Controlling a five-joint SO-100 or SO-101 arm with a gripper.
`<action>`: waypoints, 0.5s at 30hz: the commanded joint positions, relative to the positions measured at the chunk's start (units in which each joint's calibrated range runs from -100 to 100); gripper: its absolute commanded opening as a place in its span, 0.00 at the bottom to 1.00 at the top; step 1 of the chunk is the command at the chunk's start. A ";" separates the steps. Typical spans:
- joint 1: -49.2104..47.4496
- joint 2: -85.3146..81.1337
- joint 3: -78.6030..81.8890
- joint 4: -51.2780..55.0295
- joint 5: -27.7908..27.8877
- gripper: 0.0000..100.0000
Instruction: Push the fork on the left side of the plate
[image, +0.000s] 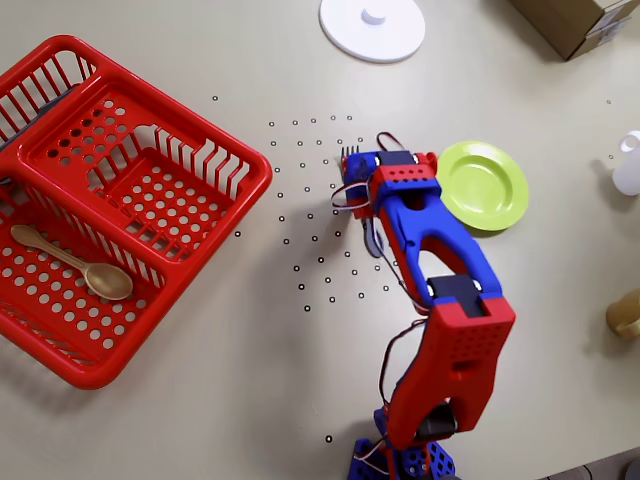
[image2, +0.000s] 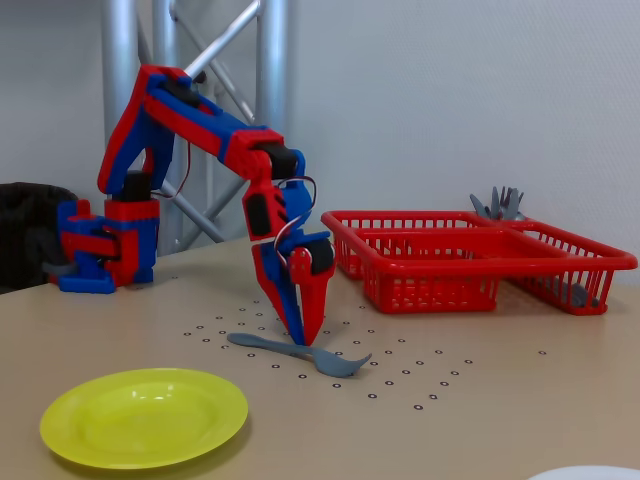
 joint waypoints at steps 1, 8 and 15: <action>1.77 -1.33 -4.63 -1.11 0.63 0.00; 4.21 -0.49 -5.90 -1.11 1.56 0.00; 6.51 0.10 -7.62 -1.11 2.10 0.00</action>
